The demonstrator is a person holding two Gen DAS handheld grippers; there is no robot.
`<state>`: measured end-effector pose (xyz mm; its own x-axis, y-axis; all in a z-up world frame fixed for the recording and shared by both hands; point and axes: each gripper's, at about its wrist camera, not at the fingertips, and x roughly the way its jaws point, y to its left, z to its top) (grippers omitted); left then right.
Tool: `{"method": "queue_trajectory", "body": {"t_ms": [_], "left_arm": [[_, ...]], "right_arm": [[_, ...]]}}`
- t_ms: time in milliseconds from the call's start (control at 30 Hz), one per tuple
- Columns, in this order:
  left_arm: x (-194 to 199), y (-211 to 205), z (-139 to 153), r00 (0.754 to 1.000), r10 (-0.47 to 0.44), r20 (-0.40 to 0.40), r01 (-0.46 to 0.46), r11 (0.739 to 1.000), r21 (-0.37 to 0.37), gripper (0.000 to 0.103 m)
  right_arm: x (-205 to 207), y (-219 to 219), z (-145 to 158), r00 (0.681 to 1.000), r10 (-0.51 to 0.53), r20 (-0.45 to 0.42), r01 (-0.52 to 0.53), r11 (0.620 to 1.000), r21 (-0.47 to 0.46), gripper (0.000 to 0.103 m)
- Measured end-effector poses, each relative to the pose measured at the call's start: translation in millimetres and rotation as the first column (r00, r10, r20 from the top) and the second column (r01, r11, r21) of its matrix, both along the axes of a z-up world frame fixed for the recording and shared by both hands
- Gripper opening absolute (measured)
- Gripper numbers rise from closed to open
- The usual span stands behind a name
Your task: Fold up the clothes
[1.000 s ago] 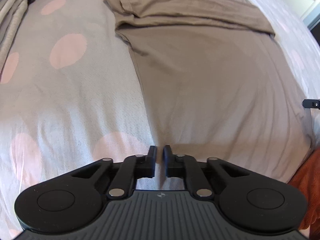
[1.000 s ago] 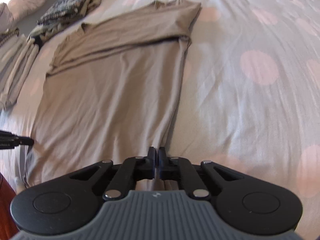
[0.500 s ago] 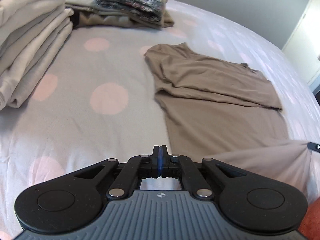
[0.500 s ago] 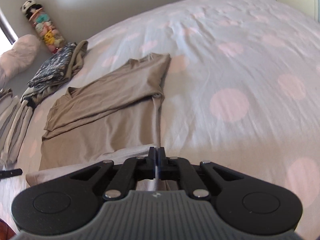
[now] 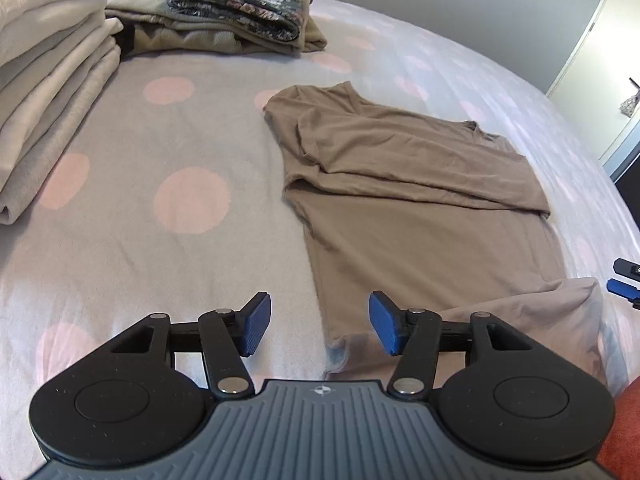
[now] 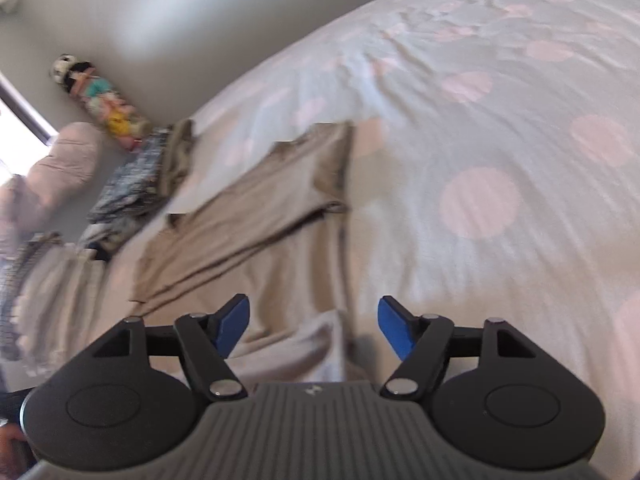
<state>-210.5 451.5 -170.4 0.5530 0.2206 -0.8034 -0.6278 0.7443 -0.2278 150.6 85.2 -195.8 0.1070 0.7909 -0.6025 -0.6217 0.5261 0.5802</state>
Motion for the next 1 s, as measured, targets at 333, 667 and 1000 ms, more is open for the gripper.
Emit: {"method": "queue_trajectory", "body": {"t_ms": [333,667,1000], "left_arm": [[-10.1,-0.3,7.7,0.998,0.02,0.064,-0.02,1.0,-0.002,0.061],[-8.8,-5.1,8.5,0.999,0.006,0.041,-0.007,1.0,0.018,0.062],[-5.3,-16.3,17.0,0.99,-0.105,0.095,0.104,0.994,0.012,0.062]], "right_arm": [[-2.6,-8.8,7.0,0.991,0.079,-0.105,-0.056,0.977,0.205,0.096],[-5.1,-10.5,5.3,0.984,0.09,-0.154,-0.055,0.975,0.216,0.102],[-9.7,0.7,6.6,0.989,0.103,-0.107,-0.094,0.992,0.079,0.102]]}}
